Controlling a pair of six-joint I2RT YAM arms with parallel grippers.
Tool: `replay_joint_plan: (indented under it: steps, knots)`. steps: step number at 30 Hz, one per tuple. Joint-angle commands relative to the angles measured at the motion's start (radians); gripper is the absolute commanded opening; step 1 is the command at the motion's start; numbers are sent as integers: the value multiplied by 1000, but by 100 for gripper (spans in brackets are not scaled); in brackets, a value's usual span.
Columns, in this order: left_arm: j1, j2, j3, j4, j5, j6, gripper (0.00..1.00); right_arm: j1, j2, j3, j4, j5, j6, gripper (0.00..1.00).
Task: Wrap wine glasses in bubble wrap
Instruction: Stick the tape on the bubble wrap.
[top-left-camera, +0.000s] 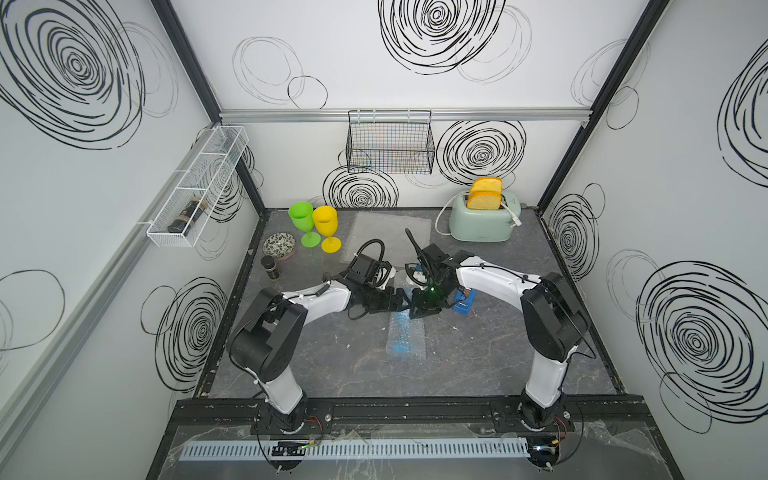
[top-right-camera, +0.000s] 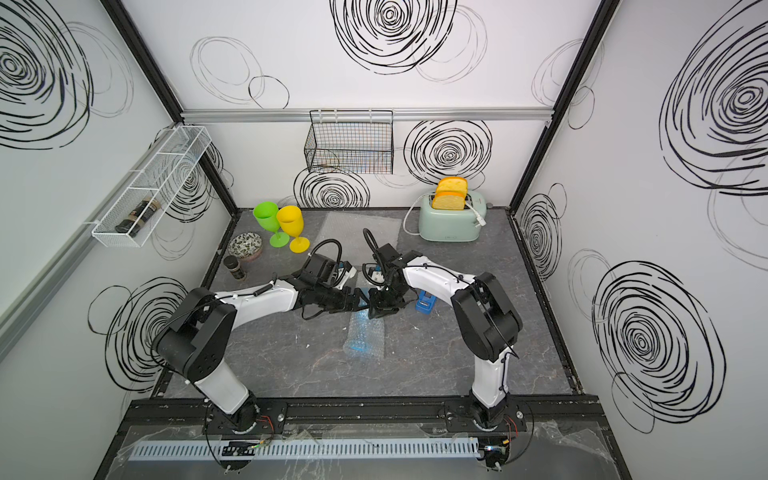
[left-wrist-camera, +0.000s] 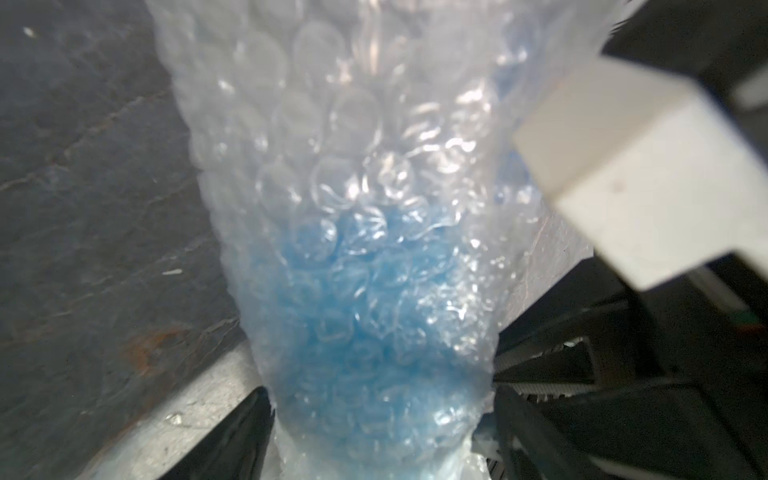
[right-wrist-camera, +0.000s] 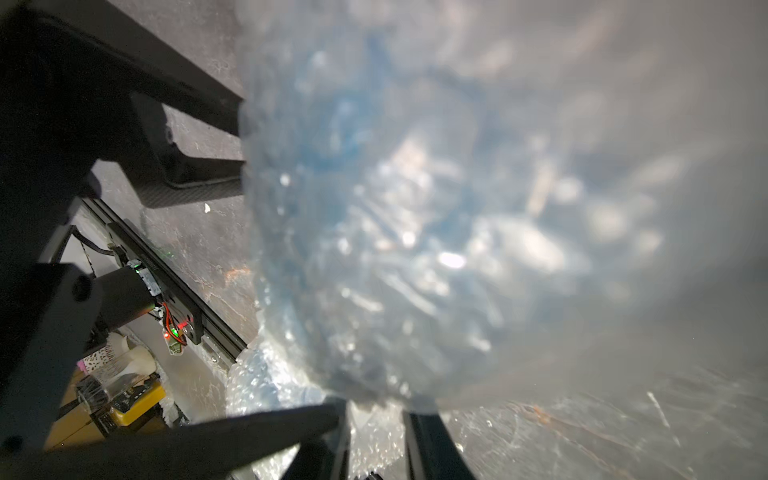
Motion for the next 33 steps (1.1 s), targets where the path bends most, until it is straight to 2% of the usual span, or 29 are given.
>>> replay_joint_plan:
  steps: [1,4,13,18,25,33]
  knots:
    - [3,-16,21,20,96,1,89,2,31,36,22,8,-10,27]
    - [1,-16,21,13,112,15,91,6,28,40,28,-2,-9,27]
    - [-18,-4,16,-56,6,114,92,10,28,65,23,-17,-13,27]
    - [-37,16,25,-74,-18,139,88,16,33,70,29,-24,-16,27]
    - [-38,29,25,-88,-85,142,73,14,21,72,21,-25,-25,28]
    - [-40,37,32,-97,-115,149,73,-16,-60,17,10,-30,-45,40]
